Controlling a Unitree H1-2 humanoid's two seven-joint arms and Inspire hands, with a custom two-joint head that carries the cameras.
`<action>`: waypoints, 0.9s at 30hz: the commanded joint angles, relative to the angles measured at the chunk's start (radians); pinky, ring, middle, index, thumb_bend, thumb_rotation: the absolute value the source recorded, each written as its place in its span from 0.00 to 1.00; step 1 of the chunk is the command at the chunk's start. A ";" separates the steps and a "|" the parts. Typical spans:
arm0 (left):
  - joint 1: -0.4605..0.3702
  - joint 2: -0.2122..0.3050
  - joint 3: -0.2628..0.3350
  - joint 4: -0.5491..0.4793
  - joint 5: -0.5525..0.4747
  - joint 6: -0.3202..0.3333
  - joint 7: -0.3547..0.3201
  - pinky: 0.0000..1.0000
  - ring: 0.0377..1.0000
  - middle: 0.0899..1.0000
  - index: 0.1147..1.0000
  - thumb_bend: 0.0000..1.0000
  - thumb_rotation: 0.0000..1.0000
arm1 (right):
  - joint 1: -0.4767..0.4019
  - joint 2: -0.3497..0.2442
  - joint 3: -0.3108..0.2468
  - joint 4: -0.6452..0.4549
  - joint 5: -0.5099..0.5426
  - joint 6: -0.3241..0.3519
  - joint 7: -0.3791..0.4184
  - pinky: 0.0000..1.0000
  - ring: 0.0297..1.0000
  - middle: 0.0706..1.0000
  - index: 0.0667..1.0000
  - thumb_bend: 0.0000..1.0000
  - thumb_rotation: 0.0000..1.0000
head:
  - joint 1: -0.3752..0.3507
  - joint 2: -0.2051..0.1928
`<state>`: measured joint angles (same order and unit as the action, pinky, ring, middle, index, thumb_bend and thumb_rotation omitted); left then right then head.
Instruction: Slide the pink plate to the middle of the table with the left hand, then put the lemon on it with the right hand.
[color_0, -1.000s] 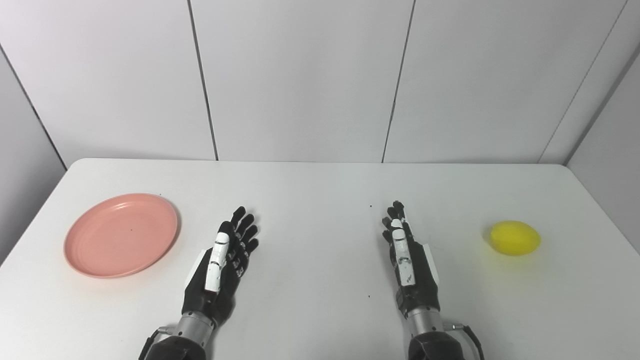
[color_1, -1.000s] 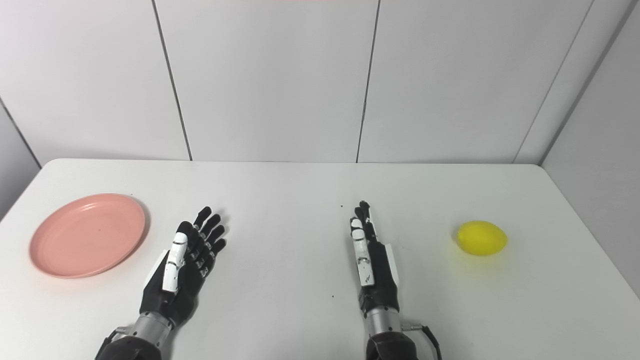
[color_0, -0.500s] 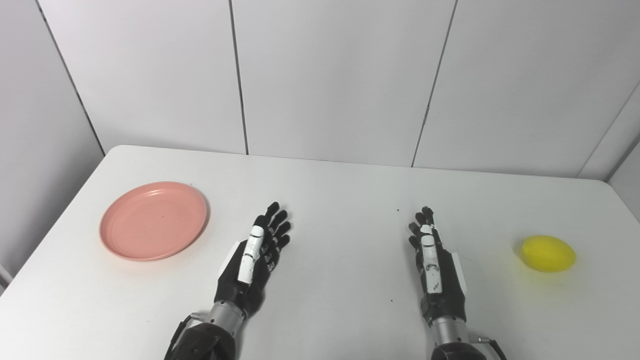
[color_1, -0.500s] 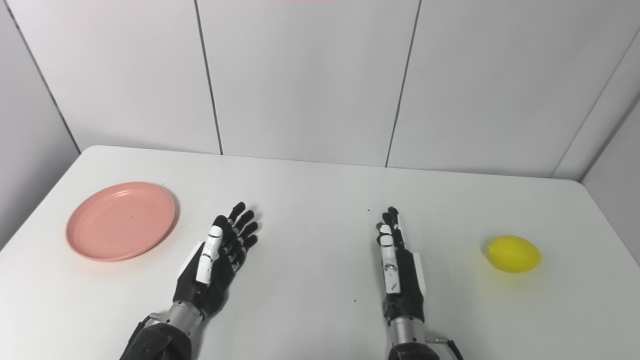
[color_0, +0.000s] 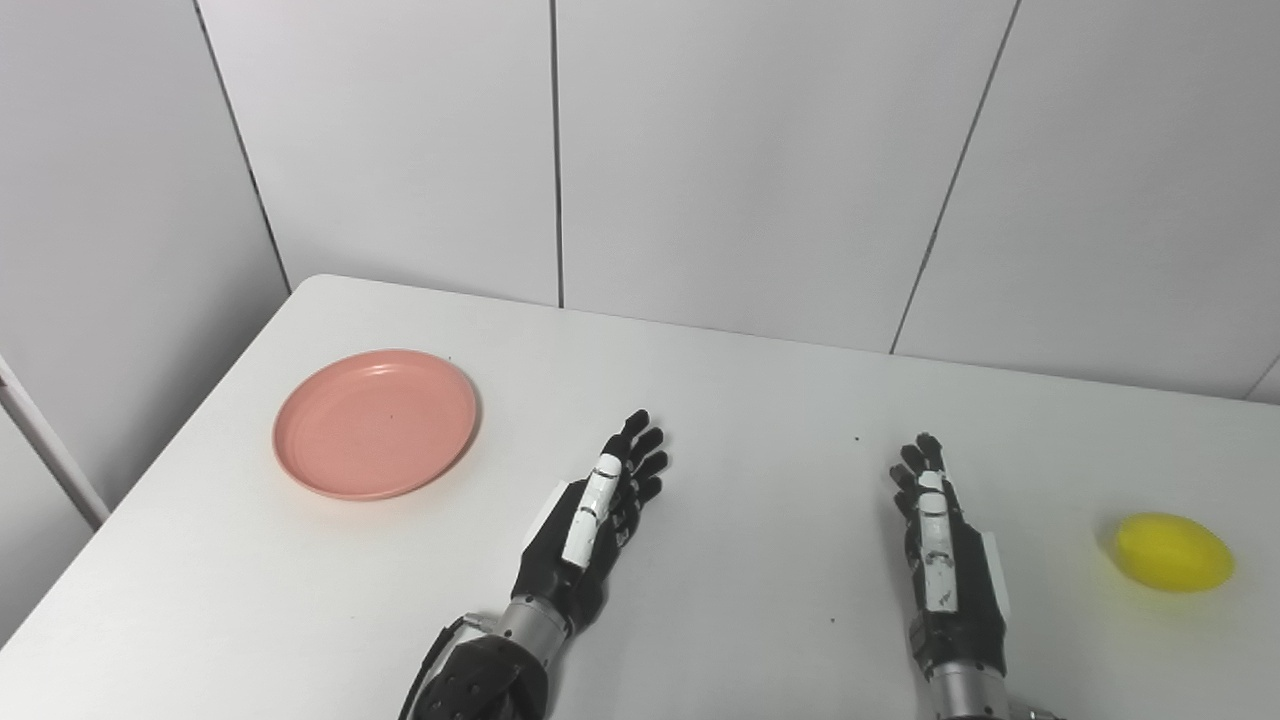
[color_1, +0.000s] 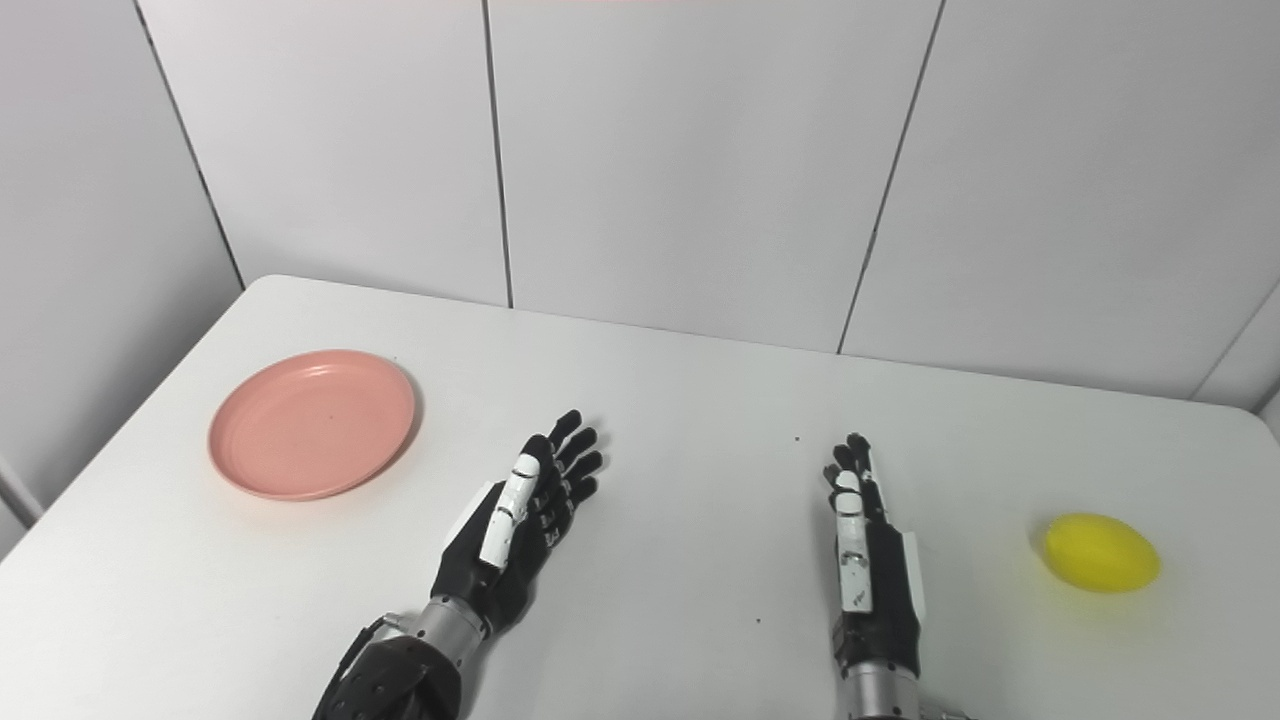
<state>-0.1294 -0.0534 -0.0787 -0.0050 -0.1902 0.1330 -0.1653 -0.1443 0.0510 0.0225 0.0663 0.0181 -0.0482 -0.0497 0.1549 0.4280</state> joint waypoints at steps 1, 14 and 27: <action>-0.014 -0.009 0.000 0.011 0.001 -0.027 -0.001 1.00 0.98 0.99 0.97 0.45 1.00 | 0.010 -0.010 -0.009 0.016 -0.001 -0.049 0.006 0.98 0.94 0.94 0.95 0.23 1.00 | 0.001 0.000; -0.021 0.011 0.009 -0.019 0.000 0.002 0.002 1.00 0.98 0.98 0.97 0.48 1.00 | 0.011 -0.009 -0.007 0.015 -0.008 -0.053 0.004 0.98 0.94 0.94 0.96 0.23 1.00 | 0.003 -0.001; -0.063 0.060 0.022 -0.094 0.006 0.048 -0.007 1.00 0.97 0.98 0.97 0.50 1.00 | 0.009 -0.011 -0.008 0.022 0.002 -0.052 0.012 0.98 0.94 0.95 0.96 0.22 1.00 | 0.012 -0.001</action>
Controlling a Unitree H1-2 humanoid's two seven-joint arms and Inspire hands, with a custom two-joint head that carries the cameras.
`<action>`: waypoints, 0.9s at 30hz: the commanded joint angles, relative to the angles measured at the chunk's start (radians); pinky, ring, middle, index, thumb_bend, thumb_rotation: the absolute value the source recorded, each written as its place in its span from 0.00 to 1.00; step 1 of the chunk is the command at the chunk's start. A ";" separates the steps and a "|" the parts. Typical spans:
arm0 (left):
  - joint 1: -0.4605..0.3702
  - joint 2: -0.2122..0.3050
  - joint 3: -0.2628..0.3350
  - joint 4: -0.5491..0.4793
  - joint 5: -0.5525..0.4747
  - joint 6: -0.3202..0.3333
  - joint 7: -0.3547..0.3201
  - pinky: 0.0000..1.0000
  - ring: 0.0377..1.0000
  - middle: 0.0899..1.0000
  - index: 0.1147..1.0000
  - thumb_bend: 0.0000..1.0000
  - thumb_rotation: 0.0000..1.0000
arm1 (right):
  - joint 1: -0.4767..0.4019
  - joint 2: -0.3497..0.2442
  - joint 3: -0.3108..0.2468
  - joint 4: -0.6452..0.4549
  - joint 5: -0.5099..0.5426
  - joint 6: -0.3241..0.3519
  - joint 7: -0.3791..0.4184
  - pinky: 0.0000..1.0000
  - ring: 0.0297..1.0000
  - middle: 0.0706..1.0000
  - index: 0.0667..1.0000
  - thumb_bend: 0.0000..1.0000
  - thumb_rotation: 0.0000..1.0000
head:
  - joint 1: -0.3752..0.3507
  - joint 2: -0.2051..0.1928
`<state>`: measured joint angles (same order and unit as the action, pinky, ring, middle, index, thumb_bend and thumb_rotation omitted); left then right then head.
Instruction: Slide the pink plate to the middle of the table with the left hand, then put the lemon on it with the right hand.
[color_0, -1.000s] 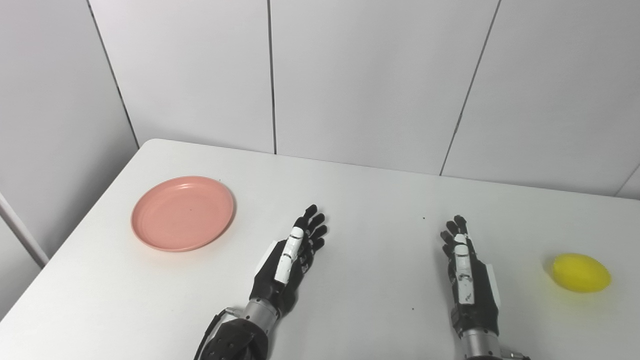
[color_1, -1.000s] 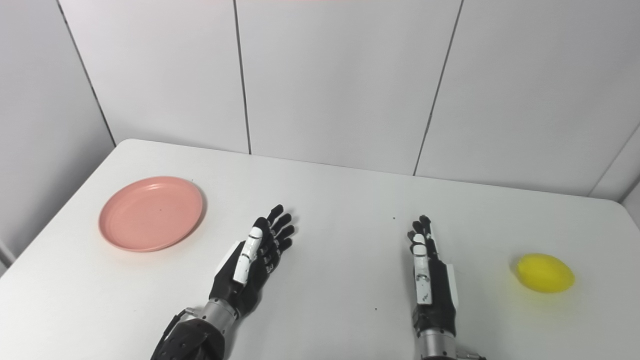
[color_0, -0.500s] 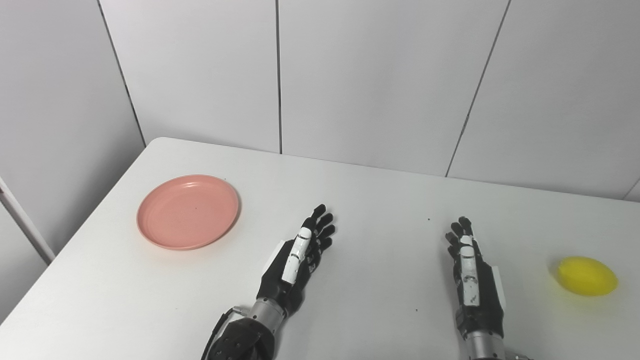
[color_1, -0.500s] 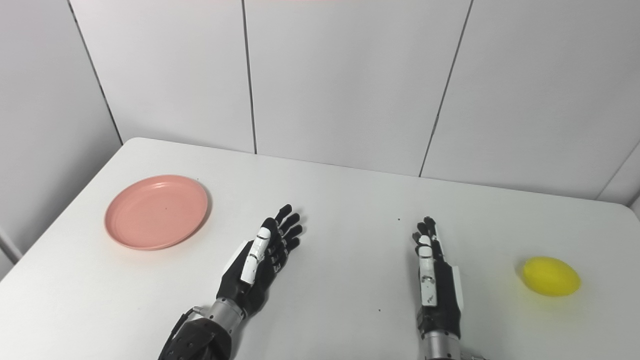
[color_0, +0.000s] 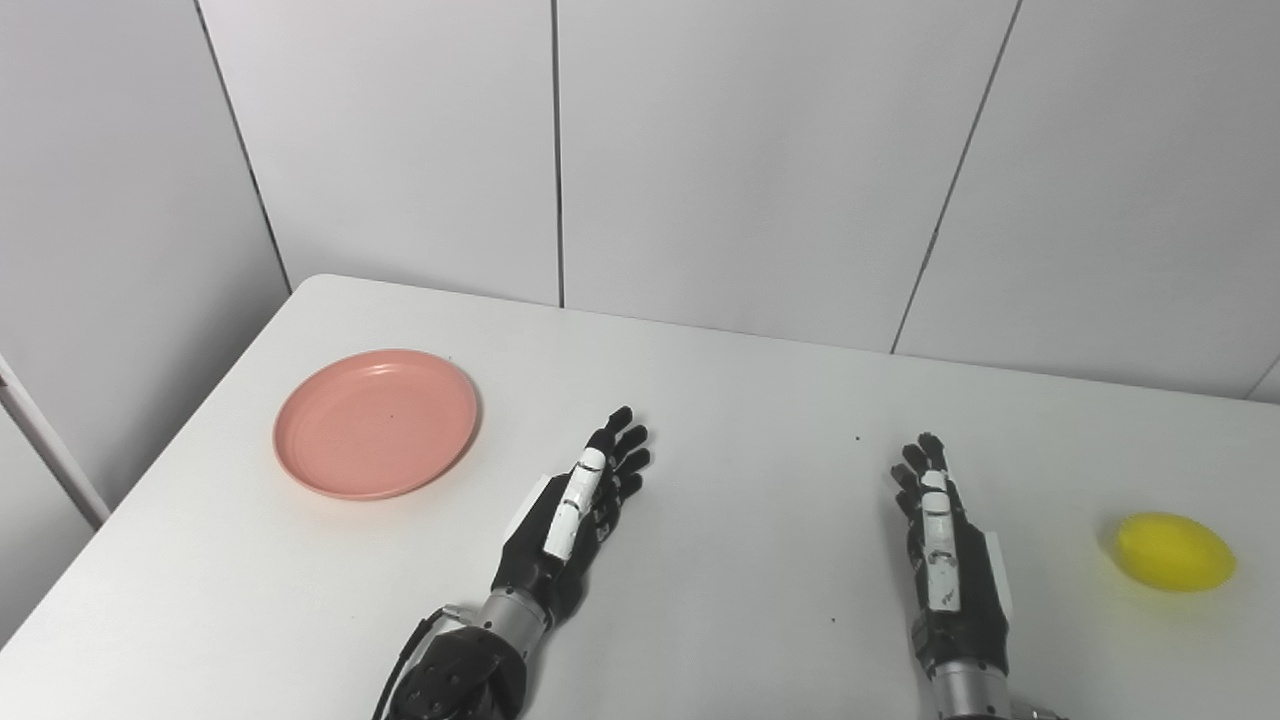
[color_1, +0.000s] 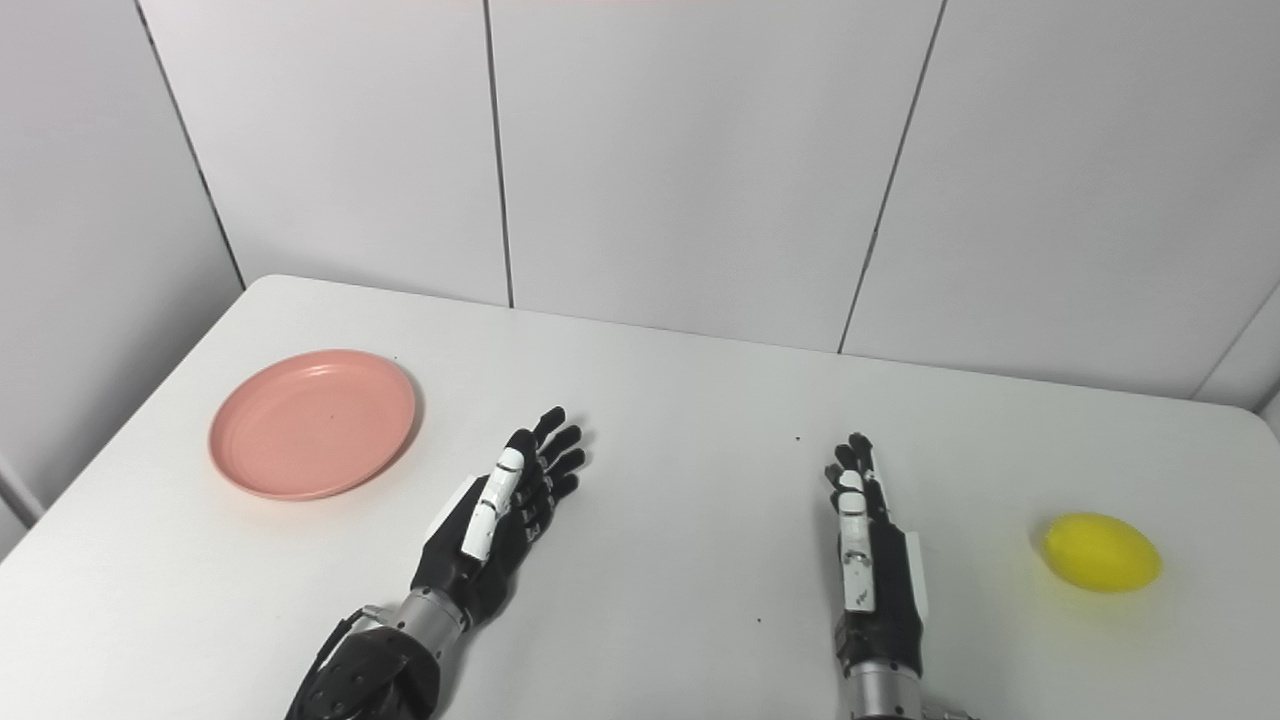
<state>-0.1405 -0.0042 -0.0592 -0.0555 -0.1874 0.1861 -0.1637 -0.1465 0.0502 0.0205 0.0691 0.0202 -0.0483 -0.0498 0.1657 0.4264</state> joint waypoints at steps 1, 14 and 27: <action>-0.056 0.016 0.002 -0.051 0.004 -0.004 -0.010 1.00 0.97 0.97 0.96 0.49 1.00 | 0.012 -0.010 -0.006 0.018 0.001 -0.050 0.012 0.98 0.94 0.94 0.96 0.23 1.00 | 0.001 0.001; -0.132 0.076 0.024 -0.104 0.019 0.025 0.003 0.98 0.95 0.95 0.94 0.48 1.00 | 0.011 -0.018 -0.005 0.018 0.002 -0.048 0.015 0.99 0.94 0.95 0.96 0.23 1.00 | 0.011 0.005; -0.209 0.114 0.099 -0.132 0.015 0.038 0.032 0.99 0.96 0.97 0.96 0.47 1.00 | 0.010 -0.025 -0.008 0.013 0.020 -0.037 0.024 1.00 0.95 0.96 0.97 0.23 1.00 | 0.032 0.003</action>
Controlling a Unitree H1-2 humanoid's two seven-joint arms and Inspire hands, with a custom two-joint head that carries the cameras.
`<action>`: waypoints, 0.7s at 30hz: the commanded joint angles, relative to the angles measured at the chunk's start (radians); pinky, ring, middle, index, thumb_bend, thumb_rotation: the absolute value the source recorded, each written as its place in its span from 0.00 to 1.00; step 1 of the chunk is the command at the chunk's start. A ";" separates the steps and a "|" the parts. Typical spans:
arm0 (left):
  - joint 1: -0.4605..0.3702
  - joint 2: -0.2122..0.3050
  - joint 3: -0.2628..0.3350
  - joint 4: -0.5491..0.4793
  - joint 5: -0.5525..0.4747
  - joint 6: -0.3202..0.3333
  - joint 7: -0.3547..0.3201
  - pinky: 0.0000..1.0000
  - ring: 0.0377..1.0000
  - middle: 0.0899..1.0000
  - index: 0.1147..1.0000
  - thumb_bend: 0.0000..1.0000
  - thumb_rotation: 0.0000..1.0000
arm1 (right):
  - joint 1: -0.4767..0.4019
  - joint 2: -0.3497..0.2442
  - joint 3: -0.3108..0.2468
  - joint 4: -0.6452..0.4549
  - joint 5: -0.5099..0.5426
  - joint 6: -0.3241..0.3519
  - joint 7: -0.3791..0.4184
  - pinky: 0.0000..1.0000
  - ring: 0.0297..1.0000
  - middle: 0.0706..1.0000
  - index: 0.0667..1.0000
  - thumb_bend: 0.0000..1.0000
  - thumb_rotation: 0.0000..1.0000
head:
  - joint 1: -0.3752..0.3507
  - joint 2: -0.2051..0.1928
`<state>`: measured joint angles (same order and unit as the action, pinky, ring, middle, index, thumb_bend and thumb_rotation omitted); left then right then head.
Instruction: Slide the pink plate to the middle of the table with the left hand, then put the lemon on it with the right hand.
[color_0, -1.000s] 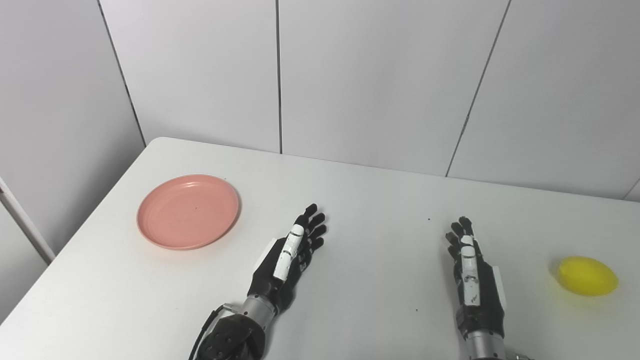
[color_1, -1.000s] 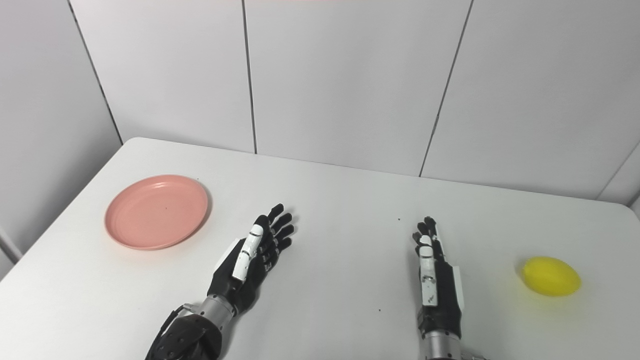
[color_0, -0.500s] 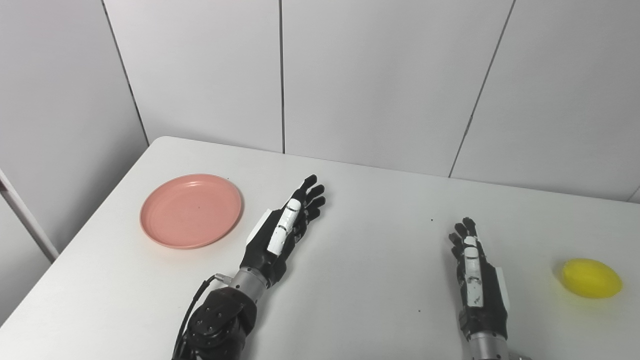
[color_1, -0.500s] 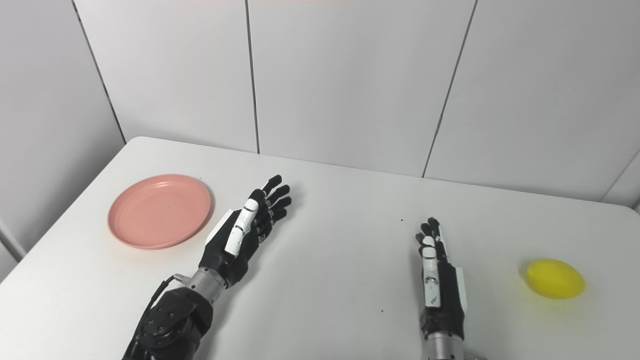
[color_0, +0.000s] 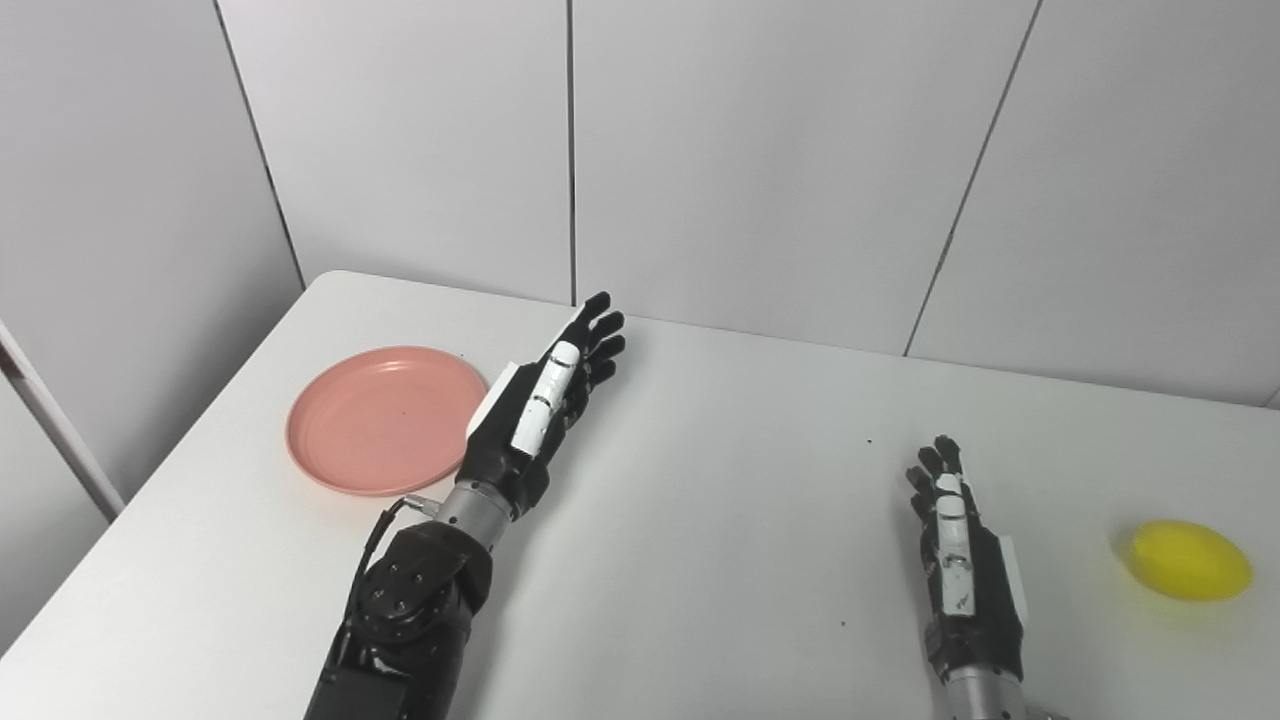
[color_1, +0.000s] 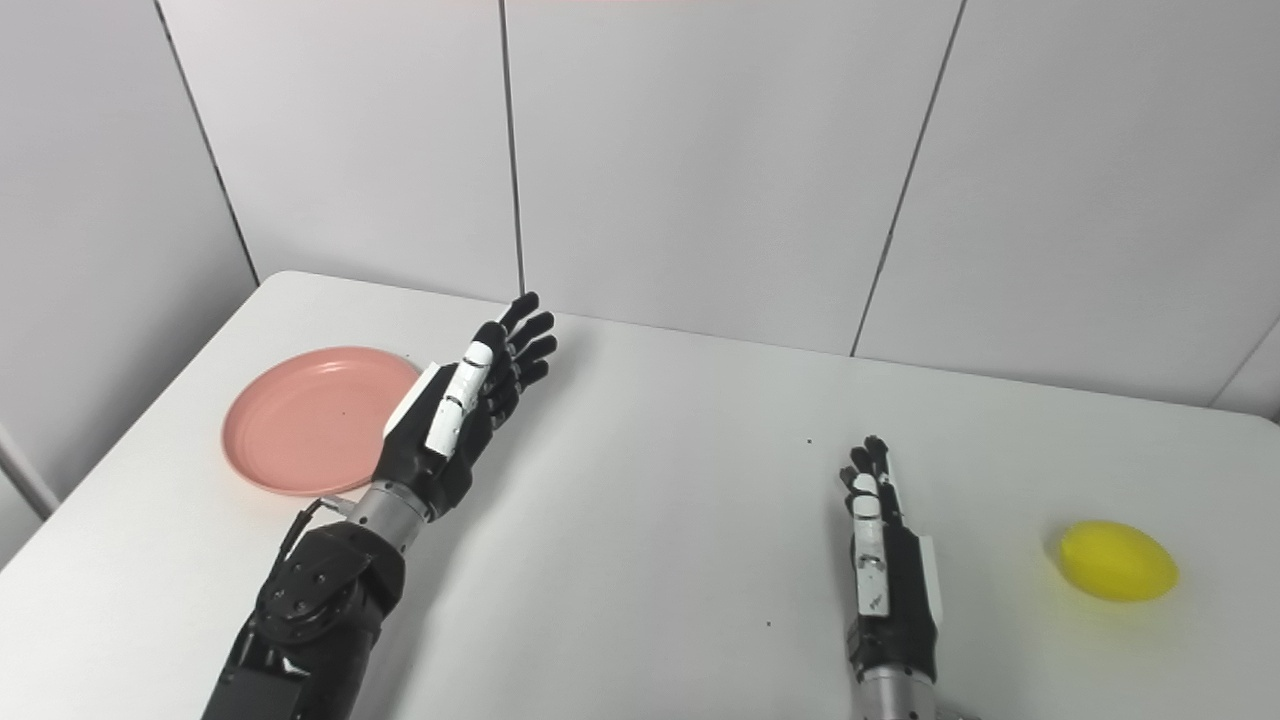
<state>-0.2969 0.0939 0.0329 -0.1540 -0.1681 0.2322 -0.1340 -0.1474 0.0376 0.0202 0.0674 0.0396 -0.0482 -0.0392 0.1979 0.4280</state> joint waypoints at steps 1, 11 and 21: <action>-0.057 0.021 0.013 -0.033 -0.007 -0.011 0.000 0.99 0.96 0.97 0.96 0.47 1.00 | 0.010 -0.012 -0.008 0.014 0.002 -0.037 0.013 1.00 0.95 0.96 0.97 0.23 1.00 | 0.000 0.001; -0.106 0.070 0.087 -0.020 -0.031 -0.012 0.001 1.00 0.97 0.98 0.96 0.44 1.00 | 0.010 -0.015 -0.011 0.012 0.016 -0.030 0.021 1.00 0.95 0.96 0.97 0.25 1.00 | 0.010 0.000; -0.145 0.133 0.156 0.029 -0.051 -0.046 0.005 1.00 0.98 0.99 0.96 0.47 1.00 | 0.011 -0.014 -0.012 0.007 0.014 -0.026 0.022 1.00 0.95 0.96 0.97 0.22 1.00 | 0.014 0.000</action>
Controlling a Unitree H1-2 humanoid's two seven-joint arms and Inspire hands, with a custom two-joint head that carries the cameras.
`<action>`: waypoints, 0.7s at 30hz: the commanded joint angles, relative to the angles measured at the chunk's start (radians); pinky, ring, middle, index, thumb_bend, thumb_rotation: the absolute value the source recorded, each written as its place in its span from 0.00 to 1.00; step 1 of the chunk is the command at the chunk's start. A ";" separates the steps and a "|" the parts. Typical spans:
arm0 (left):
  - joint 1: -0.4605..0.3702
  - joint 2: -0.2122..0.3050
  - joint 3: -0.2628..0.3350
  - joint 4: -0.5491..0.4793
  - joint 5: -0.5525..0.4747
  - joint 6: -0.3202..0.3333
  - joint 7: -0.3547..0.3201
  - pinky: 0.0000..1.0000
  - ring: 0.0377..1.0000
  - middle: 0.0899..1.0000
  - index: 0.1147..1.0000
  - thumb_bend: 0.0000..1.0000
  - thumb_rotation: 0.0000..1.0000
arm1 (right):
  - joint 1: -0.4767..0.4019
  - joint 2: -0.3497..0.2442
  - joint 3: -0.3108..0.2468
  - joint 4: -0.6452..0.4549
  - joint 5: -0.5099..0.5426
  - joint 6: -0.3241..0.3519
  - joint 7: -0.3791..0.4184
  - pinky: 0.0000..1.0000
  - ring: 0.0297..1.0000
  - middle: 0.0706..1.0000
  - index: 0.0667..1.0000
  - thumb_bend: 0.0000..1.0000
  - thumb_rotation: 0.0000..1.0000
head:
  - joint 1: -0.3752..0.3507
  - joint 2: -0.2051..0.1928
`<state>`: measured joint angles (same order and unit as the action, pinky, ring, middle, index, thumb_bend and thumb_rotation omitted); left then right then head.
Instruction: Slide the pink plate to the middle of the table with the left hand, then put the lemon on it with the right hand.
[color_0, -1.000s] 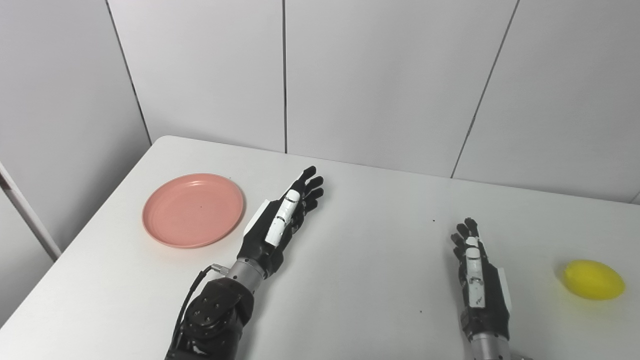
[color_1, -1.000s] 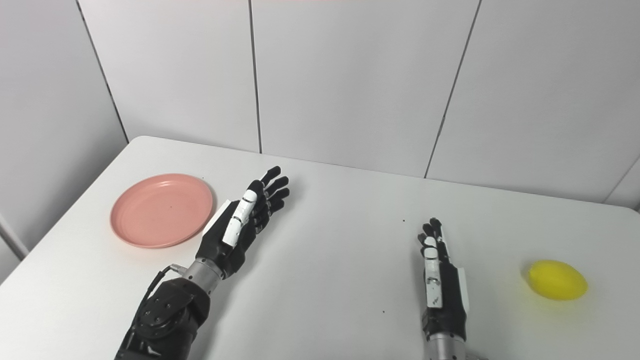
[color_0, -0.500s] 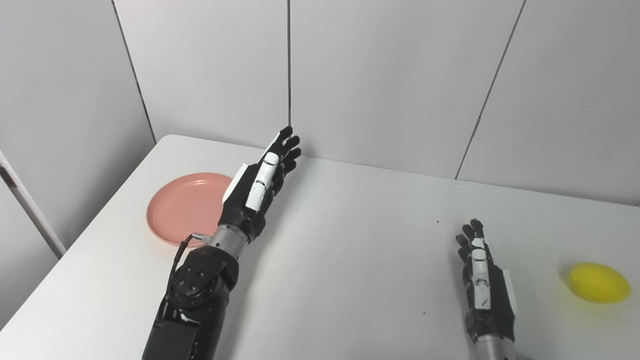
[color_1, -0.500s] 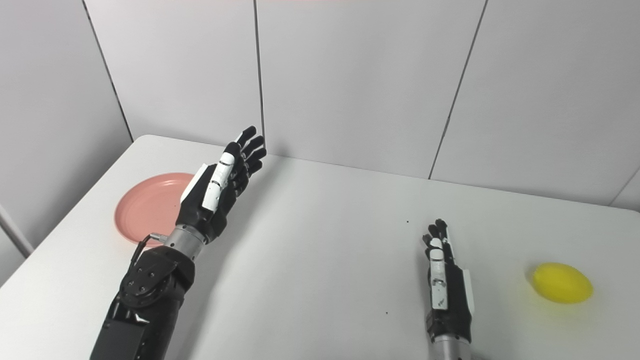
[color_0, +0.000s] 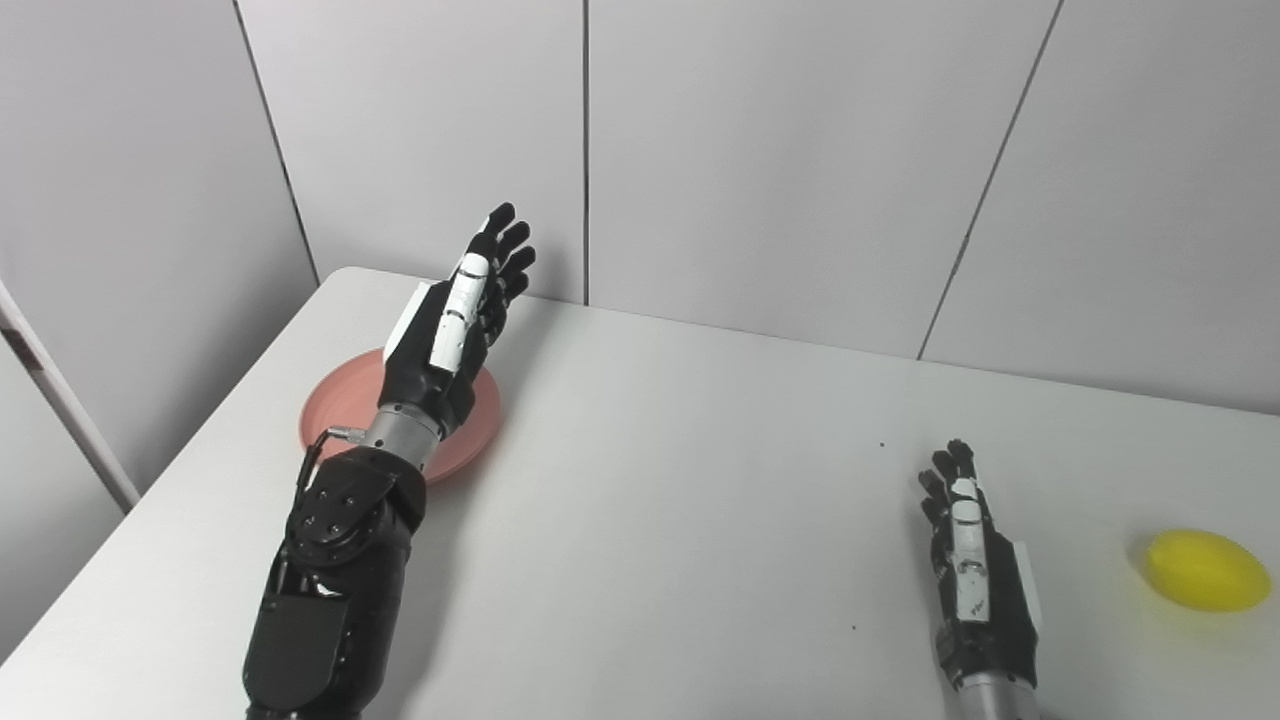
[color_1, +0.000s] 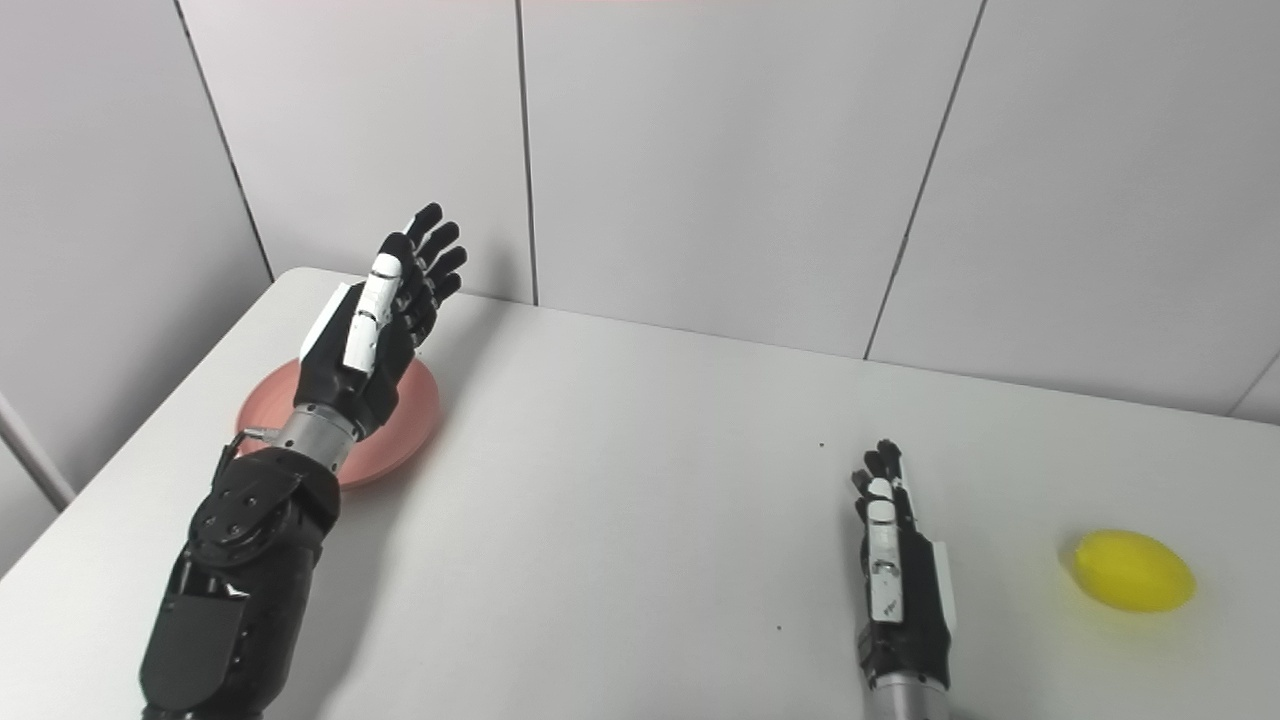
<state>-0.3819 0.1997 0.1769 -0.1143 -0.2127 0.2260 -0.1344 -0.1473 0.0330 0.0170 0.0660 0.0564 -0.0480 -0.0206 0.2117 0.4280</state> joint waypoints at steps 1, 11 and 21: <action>-0.062 0.032 0.017 -0.008 -0.005 -0.038 0.008 1.00 0.98 0.98 0.96 0.48 1.00 | 0.011 -0.009 -0.009 0.008 -0.003 -0.027 0.004 1.00 0.95 0.96 0.97 0.21 1.00 | 0.007 -0.004; -0.086 0.075 0.077 0.003 -0.014 -0.018 0.035 0.98 0.96 0.96 0.93 0.43 1.00 | 0.009 -0.014 -0.013 0.017 -0.002 -0.036 0.009 1.00 0.96 0.96 0.97 0.21 1.00 | 0.015 -0.005; -0.096 0.135 0.127 0.039 -0.022 0.019 0.062 0.99 0.98 0.99 0.97 0.40 1.00 | 0.011 -0.008 -0.017 0.003 -0.006 -0.024 0.002 1.00 0.95 0.95 0.96 0.20 1.00 | 0.020 -0.006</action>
<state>-0.4338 0.2984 0.2951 -0.0663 -0.2310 0.2562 -0.0678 -0.1481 0.0316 0.0105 0.0657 0.0513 -0.0479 -0.0202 0.2331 0.4218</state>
